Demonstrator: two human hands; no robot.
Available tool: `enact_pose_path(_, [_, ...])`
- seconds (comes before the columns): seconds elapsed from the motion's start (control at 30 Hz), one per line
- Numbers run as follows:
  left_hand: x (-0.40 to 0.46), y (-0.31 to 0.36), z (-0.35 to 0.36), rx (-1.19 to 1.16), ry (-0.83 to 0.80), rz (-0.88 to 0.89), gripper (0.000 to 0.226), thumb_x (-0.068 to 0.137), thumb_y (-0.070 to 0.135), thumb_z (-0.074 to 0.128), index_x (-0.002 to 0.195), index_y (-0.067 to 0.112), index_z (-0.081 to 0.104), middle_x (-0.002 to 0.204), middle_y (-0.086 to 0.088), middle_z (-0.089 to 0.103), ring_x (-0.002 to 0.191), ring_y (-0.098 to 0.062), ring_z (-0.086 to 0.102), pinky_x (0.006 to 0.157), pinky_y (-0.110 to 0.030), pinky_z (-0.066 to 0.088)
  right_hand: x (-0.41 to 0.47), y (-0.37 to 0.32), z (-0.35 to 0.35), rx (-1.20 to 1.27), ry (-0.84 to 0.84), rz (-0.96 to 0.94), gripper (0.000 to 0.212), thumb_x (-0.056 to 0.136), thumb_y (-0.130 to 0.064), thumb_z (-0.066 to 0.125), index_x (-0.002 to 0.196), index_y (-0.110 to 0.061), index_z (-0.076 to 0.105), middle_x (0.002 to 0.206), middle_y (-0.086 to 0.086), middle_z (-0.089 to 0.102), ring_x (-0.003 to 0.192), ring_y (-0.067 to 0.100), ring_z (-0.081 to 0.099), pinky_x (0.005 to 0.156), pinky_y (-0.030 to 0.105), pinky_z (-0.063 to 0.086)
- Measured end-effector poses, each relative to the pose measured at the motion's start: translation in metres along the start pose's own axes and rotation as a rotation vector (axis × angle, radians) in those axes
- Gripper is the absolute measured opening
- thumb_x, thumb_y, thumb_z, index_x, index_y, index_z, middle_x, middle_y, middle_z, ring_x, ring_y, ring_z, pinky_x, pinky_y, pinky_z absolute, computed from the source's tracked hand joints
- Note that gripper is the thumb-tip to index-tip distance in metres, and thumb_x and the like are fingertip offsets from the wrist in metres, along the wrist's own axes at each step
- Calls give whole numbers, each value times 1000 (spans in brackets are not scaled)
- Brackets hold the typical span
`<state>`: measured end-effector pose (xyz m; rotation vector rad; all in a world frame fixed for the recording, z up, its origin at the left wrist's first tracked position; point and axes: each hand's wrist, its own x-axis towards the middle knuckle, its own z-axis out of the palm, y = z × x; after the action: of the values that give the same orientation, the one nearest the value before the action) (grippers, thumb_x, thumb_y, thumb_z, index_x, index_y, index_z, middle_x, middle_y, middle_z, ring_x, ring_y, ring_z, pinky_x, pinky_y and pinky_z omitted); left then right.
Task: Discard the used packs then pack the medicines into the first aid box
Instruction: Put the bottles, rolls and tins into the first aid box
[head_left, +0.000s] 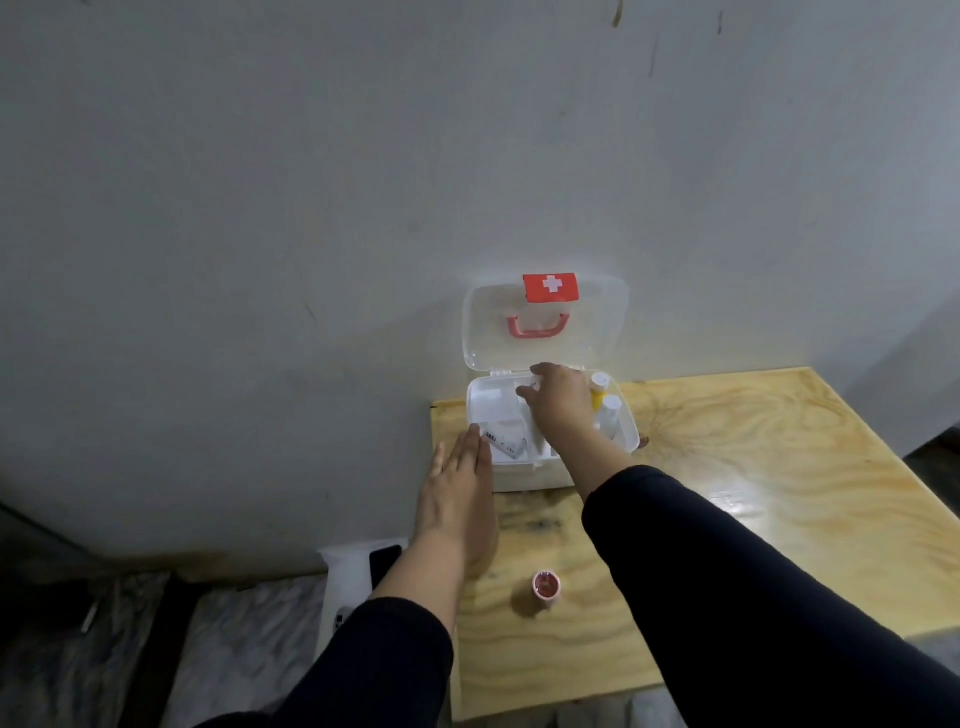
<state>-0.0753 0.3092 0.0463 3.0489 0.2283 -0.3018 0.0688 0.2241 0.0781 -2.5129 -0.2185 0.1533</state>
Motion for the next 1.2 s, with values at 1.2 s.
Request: enact_pose_path(1.2, [-25, 162, 25, -304, -259, -54, 40, 89, 26, 45, 126, 30, 61, 135, -1, 58, 120, -30, 56, 100, -38, 45, -108, 213, -60, -401, -397, -108, 38, 86, -5, 58, 121, -20, 61, 120, 12, 51, 114, 33, 53, 94, 38, 50])
